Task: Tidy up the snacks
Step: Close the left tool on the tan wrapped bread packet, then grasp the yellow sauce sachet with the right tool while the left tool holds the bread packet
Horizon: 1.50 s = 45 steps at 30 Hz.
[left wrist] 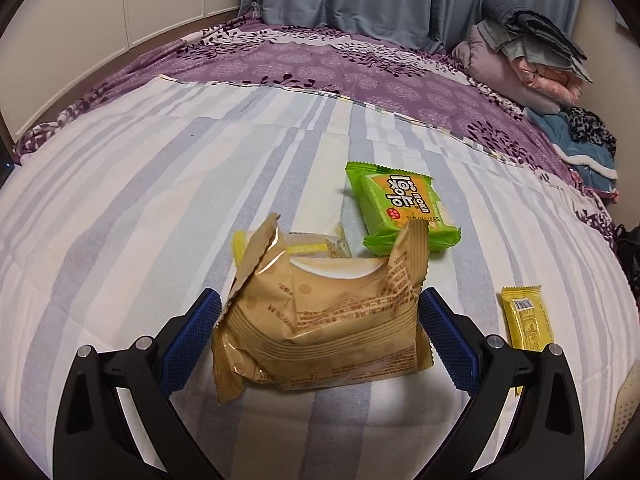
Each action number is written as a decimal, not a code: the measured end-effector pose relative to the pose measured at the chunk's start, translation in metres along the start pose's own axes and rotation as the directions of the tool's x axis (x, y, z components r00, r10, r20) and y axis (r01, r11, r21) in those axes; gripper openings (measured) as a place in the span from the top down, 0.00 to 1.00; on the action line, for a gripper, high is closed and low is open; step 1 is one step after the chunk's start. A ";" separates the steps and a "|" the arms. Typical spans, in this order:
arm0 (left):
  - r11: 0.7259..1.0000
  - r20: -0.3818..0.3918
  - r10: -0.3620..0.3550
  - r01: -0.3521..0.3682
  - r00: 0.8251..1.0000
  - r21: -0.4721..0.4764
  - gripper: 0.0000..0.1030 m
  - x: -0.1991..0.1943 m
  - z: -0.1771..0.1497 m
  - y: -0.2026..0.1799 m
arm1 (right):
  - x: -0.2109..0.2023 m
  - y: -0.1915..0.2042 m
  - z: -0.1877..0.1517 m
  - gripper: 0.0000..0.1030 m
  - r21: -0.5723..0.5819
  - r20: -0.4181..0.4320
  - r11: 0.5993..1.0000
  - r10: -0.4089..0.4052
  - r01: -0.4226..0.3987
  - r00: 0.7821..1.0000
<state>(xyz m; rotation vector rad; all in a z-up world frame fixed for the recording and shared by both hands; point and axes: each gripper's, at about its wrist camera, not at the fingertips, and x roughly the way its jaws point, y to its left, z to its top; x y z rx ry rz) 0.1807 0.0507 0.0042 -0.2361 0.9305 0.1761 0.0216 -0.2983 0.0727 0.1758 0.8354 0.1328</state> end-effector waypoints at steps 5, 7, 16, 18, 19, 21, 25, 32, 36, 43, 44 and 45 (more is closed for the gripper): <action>0.999 0.012 -0.040 0.040 0.999 0.001 0.18 -0.002 -0.001 0.001 | 0.009 0.004 0.002 0.07 -0.013 -0.010 1.000 -0.005 0.005 1.000; 0.999 0.019 -0.041 0.041 0.999 0.004 0.21 -0.004 -0.003 0.002 | 0.014 0.007 0.003 0.08 -0.018 -0.017 1.000 -0.006 0.006 1.000; 0.998 0.037 -0.068 0.068 0.997 -0.011 0.24 -0.019 -0.008 0.017 | 0.041 0.029 0.015 0.08 -0.079 -0.034 0.997 0.002 -0.005 0.999; 0.997 0.044 -0.074 0.075 0.996 -0.014 0.24 -0.025 -0.010 0.020 | 0.049 0.035 0.019 0.08 -0.098 -0.038 0.995 0.014 -0.018 0.999; 0.997 0.048 -0.078 0.078 0.996 -0.013 0.24 -0.029 -0.011 0.022 | 0.054 0.038 0.022 0.08 -0.104 -0.043 0.994 0.014 -0.018 0.999; 0.996 0.057 -0.086 0.087 0.995 -0.009 0.24 -0.036 -0.014 0.025 | 0.064 0.044 0.027 0.08 -0.115 -0.050 0.993 0.022 -0.027 0.999; 0.995 0.069 -0.096 0.096 0.993 -0.002 0.24 -0.050 -0.018 0.032 | 0.092 0.054 0.040 0.08 -0.139 -0.071 0.990 0.020 -0.030 0.997; 0.994 0.088 -0.107 0.108 0.990 -0.004 0.24 -0.067 -0.021 0.044 | 0.133 0.079 0.064 0.08 -0.181 -0.109 0.983 0.022 -0.042 0.994; 0.993 0.094 -0.118 0.119 0.989 -0.011 0.24 -0.072 -0.021 0.051 | 0.151 0.096 0.071 0.16 -0.223 -0.124 0.974 0.012 -0.040 0.992; 0.991 0.099 -0.131 0.133 0.986 -0.018 0.24 -0.076 -0.021 0.057 | 0.174 0.102 0.076 0.31 -0.233 -0.151 0.972 -0.020 -0.016 0.988; 0.991 0.100 -0.132 0.135 0.986 -0.020 0.24 -0.077 -0.020 0.058 | 0.176 0.103 0.076 0.33 -0.234 -0.154 0.972 -0.025 -0.012 0.988; 0.990 0.100 -0.134 0.136 0.986 -0.021 0.24 -0.077 -0.020 0.059 | 0.178 0.103 0.076 0.35 -0.237 -0.157 0.972 -0.032 -0.007 0.987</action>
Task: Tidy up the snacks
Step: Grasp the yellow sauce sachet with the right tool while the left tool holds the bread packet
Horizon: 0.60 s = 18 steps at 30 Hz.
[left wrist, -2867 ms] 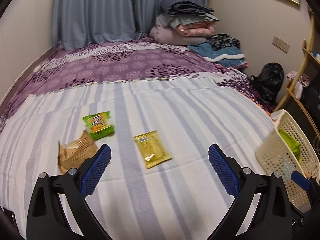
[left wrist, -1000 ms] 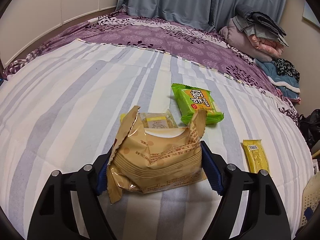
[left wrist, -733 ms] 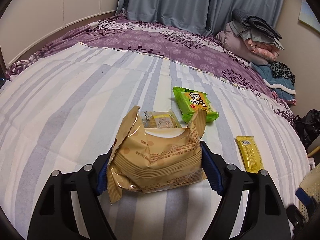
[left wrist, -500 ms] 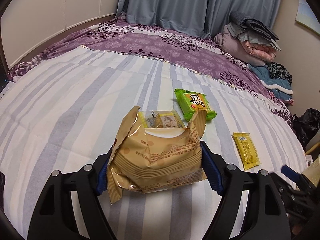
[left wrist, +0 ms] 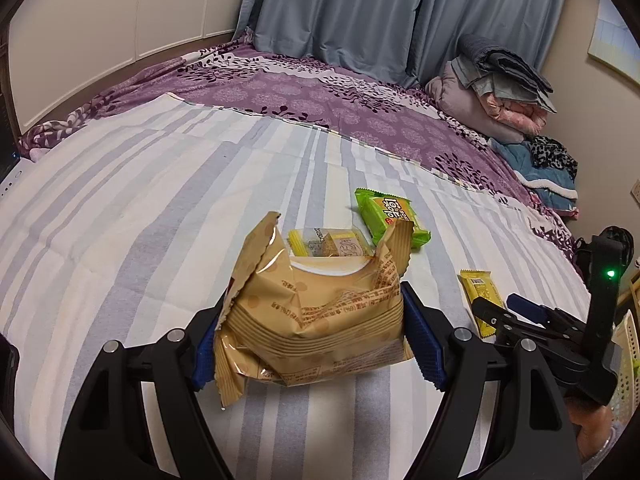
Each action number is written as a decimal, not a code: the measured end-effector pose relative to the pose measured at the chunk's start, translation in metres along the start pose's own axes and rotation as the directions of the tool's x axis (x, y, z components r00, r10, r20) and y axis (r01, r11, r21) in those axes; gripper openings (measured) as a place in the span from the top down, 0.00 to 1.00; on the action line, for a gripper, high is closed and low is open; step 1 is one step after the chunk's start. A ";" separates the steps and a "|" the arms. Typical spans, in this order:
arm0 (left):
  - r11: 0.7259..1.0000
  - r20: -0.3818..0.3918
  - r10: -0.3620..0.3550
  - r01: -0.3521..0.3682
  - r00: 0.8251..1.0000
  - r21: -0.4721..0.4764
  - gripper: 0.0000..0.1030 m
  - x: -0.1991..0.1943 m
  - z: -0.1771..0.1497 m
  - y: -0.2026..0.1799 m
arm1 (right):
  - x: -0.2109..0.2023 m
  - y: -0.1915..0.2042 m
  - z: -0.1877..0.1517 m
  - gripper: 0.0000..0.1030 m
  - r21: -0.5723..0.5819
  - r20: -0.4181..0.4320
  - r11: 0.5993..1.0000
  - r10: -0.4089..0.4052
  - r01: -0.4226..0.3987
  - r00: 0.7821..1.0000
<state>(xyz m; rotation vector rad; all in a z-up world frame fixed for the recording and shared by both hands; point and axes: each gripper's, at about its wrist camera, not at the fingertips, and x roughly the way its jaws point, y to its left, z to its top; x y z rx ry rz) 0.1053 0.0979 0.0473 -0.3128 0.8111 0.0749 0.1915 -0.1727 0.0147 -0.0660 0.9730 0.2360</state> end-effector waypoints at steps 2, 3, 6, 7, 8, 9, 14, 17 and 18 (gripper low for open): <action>1.000 -0.001 -0.002 0.002 1.000 0.000 0.24 0.000 0.000 0.000 | 0.005 0.000 0.001 0.37 -0.006 -0.007 1.000 -0.012 0.012 1.000; 1.000 -0.003 -0.005 0.005 1.000 0.001 0.24 0.000 0.000 0.000 | 0.005 0.000 0.002 0.38 -0.010 -0.007 1.000 -0.017 0.017 1.000; 1.000 -0.005 -0.011 0.011 1.000 0.002 0.24 0.000 -0.001 -0.002 | 0.006 0.000 0.004 0.44 -0.020 -0.006 0.999 -0.032 0.032 0.999; 1.000 -0.005 -0.014 0.014 1.000 0.003 0.24 0.000 -0.001 -0.002 | 0.007 0.000 0.005 0.45 -0.020 -0.005 0.999 -0.034 0.034 0.999; 1.000 -0.005 -0.016 0.016 1.000 0.005 0.24 0.000 -0.001 -0.003 | 0.006 0.000 0.005 0.49 -0.018 -0.004 0.999 -0.034 0.034 0.999; 1.000 -0.004 -0.016 0.017 1.000 0.006 0.24 -0.001 -0.001 -0.004 | 0.005 0.000 0.005 0.52 -0.019 -0.002 0.999 -0.035 0.035 0.999; 1.000 0.002 -0.021 0.021 1.000 0.012 0.24 -0.004 0.000 -0.006 | 0.001 -0.003 0.001 0.54 -0.018 0.002 0.999 -0.029 0.030 1.000; 1.000 0.004 -0.023 0.023 1.000 0.014 0.24 -0.007 -0.001 -0.008 | -0.005 -0.005 -0.003 0.54 -0.008 0.010 1.000 -0.024 0.024 1.000; 1.000 0.004 -0.024 0.024 1.000 0.017 0.24 -0.008 -0.001 -0.009 | -0.008 -0.005 -0.004 0.54 -0.008 0.015 1.000 -0.025 0.025 1.000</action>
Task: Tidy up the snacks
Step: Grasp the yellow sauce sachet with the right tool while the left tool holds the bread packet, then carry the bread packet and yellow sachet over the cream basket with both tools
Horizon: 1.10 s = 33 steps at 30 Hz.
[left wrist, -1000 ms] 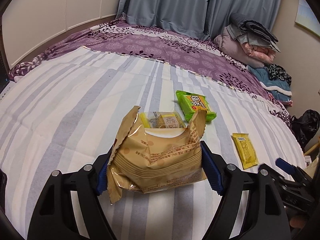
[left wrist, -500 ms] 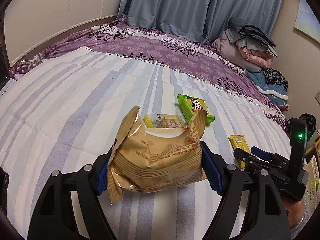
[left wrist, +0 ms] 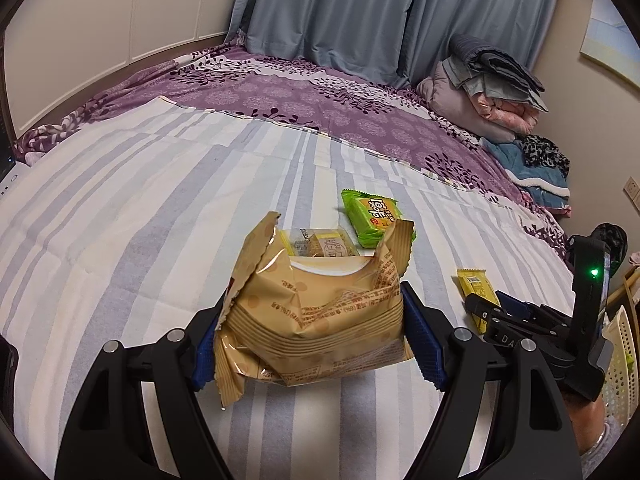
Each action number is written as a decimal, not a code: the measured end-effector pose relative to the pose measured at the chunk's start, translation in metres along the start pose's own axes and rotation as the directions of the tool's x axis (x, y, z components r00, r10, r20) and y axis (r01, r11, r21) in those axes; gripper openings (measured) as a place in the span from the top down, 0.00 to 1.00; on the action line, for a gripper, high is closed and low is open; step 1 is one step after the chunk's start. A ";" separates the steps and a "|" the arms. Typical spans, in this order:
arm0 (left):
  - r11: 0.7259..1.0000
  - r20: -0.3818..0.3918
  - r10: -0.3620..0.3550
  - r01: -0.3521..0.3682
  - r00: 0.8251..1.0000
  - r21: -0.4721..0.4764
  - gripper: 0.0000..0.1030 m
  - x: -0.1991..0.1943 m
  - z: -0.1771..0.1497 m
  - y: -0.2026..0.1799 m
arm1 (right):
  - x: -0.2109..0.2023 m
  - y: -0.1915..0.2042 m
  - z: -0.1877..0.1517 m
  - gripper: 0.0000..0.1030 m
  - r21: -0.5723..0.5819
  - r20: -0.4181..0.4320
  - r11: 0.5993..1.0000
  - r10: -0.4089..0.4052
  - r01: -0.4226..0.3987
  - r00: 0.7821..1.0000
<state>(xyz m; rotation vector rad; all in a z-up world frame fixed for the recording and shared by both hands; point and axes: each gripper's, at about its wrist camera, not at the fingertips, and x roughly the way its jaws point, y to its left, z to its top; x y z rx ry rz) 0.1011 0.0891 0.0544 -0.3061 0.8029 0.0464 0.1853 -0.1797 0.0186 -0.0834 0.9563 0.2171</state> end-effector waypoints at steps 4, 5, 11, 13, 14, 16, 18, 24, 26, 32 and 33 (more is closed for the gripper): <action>1.000 0.003 -0.006 0.006 1.000 0.011 0.24 -0.005 -0.001 -0.004 | -0.016 0.000 -0.003 0.54 -0.003 0.027 1.000 -0.001 0.001 1.000; 1.000 0.004 -0.008 0.008 1.000 0.013 0.24 -0.006 -0.001 -0.005 | -0.020 0.000 -0.003 0.54 -0.002 0.034 1.000 0.000 0.000 0.999; 0.999 0.020 -0.021 0.020 1.000 0.028 0.24 -0.020 -0.003 -0.013 | -0.046 0.000 -0.009 0.54 0.004 0.078 1.000 0.007 -0.007 0.997; 0.999 0.028 -0.025 0.024 0.999 0.035 0.24 -0.026 -0.003 -0.016 | -0.056 0.000 -0.011 0.54 0.002 0.093 1.000 0.005 -0.006 0.996; 0.999 0.032 -0.027 0.026 0.999 0.039 0.24 -0.029 -0.003 -0.018 | -0.061 0.000 -0.013 0.54 0.004 0.100 1.000 0.006 -0.006 0.995; 0.998 0.039 -0.033 0.031 0.999 0.046 0.24 -0.035 -0.004 -0.021 | -0.069 -0.001 -0.015 0.54 0.010 0.112 1.000 0.007 -0.008 0.994; 0.998 0.044 -0.038 0.036 0.998 0.053 0.24 -0.040 -0.005 -0.025 | -0.077 -0.004 -0.019 0.54 0.017 0.122 1.000 0.010 -0.012 0.993; 0.996 0.043 -0.062 0.058 0.997 0.072 0.24 -0.055 -0.015 -0.035 | -0.102 -0.016 -0.036 0.54 0.057 0.147 0.998 0.007 -0.016 0.989; 0.994 0.041 -0.068 0.064 0.997 0.083 0.24 -0.059 -0.018 -0.041 | -0.109 -0.019 -0.041 0.54 0.067 0.153 0.998 0.002 -0.012 0.988; 0.989 0.048 -0.093 0.087 0.994 0.118 0.24 -0.073 -0.024 -0.057 | -0.132 -0.034 -0.054 0.54 0.101 0.183 0.995 -0.011 -0.007 0.983; 0.988 0.050 -0.098 0.091 0.994 0.124 0.24 -0.076 -0.025 -0.060 | -0.135 -0.036 -0.056 0.54 0.106 0.188 0.994 -0.014 -0.006 0.982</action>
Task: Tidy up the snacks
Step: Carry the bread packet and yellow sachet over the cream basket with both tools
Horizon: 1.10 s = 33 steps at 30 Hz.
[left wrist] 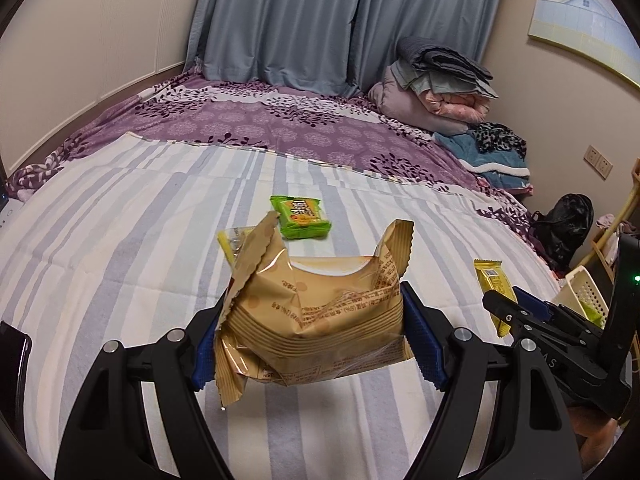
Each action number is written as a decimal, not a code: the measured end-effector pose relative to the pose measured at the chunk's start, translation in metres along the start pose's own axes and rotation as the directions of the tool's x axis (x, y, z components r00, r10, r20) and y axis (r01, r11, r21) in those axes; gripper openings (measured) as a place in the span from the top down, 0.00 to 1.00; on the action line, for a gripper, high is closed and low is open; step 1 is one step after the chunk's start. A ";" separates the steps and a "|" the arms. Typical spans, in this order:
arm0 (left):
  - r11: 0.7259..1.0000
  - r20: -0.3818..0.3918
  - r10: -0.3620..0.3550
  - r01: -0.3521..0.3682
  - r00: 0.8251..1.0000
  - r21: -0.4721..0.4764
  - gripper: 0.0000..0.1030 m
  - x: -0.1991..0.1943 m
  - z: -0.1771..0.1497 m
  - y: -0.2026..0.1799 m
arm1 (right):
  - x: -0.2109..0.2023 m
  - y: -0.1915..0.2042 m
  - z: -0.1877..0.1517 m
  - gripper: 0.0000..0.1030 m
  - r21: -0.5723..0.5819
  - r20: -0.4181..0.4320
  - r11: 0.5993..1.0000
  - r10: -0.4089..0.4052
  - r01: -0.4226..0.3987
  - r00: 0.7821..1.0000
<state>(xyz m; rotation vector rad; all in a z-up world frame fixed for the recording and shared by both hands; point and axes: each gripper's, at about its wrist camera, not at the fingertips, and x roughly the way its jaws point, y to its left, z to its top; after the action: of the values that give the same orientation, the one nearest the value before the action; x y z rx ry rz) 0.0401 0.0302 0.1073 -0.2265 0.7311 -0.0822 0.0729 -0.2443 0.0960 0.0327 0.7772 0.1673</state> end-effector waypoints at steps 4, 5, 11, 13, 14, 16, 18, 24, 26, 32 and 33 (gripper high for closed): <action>1.000 0.008 -0.014 0.014 1.000 0.022 0.24 -0.009 -0.002 -0.012 | -0.016 -0.010 -0.004 0.54 0.020 0.024 1.000 -0.008 0.008 1.000; 0.999 0.009 -0.017 0.017 1.000 0.027 0.24 -0.010 -0.003 -0.015 | -0.020 -0.013 -0.005 0.54 0.025 0.030 1.000 -0.009 0.009 1.000; 0.997 0.008 -0.041 0.040 0.999 0.063 0.24 -0.018 -0.007 -0.035 | -0.037 -0.030 -0.013 0.54 0.057 0.051 0.998 -0.022 0.019 0.998; 0.996 0.007 -0.052 0.051 0.999 0.076 0.24 -0.019 -0.008 -0.043 | -0.043 -0.037 -0.015 0.54 0.069 0.060 0.997 -0.028 0.024 0.998; 0.995 0.007 -0.056 0.056 0.998 0.083 0.24 -0.020 -0.009 -0.047 | -0.046 -0.041 -0.016 0.54 0.076 0.064 0.997 -0.032 0.027 0.997; 0.993 0.004 -0.068 0.068 0.998 0.096 0.24 -0.020 -0.009 -0.054 | -0.052 -0.049 -0.019 0.54 0.091 0.071 0.995 -0.041 0.034 0.997; 0.991 0.000 -0.082 0.081 0.997 0.110 0.24 -0.021 -0.010 -0.062 | -0.058 -0.058 -0.021 0.54 0.107 0.078 0.993 -0.052 0.043 0.996; 0.981 -0.012 -0.122 0.123 0.992 0.153 0.24 -0.022 -0.012 -0.087 | -0.074 -0.084 -0.029 0.54 0.145 0.088 0.986 -0.098 0.085 0.991; 0.977 -0.015 -0.134 0.135 0.991 0.164 0.24 -0.022 -0.012 -0.092 | -0.078 -0.093 -0.030 0.54 0.158 0.090 0.983 -0.114 0.099 0.989; 0.966 -0.017 -0.165 0.165 0.986 0.200 0.24 -0.026 -0.012 -0.113 | -0.093 -0.115 -0.036 0.54 0.197 0.105 0.972 -0.154 0.131 0.982; 0.964 -0.017 -0.169 0.169 0.986 0.205 0.24 -0.028 -0.013 -0.116 | -0.096 -0.119 -0.037 0.54 0.204 0.108 0.970 -0.160 0.135 0.981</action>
<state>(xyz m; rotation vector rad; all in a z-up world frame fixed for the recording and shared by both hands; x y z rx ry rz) 0.0117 -0.0806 0.1432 -0.0900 0.6966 -0.3189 -0.0033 -0.3787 0.1256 0.1697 0.6673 -0.0533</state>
